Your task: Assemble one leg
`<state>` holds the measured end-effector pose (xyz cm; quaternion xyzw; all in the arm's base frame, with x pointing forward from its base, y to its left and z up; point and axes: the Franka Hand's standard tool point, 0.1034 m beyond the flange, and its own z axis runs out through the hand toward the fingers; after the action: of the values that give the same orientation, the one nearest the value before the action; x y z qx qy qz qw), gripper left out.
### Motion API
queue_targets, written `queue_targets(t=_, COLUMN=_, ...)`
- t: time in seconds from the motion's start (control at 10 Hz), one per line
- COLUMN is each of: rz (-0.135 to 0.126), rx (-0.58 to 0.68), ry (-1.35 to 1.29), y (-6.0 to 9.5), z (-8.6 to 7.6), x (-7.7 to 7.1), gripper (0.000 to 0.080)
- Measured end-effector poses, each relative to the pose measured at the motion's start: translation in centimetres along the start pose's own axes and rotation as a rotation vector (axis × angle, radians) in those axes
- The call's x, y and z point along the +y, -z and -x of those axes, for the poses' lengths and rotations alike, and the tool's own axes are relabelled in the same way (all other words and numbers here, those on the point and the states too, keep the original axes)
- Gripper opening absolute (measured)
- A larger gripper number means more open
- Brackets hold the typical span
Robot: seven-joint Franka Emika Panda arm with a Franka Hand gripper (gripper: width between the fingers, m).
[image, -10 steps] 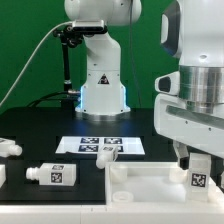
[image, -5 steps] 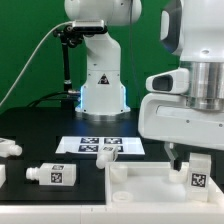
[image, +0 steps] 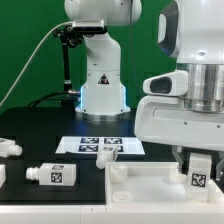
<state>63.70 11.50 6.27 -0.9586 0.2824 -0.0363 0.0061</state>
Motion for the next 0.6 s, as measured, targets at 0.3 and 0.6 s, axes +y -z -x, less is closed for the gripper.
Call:
queue_targets(t=0.3, rz=-0.006, rx=0.029, ry=-0.332, y=-0.1, z=-0.04, x=-0.2, gripper=0.0282)
queue_targets(t=0.6, rz=-0.022, rx=0.017, ry=-0.718, y=-0.12, z=-0.04, x=-0.28, gripper=0.0282)
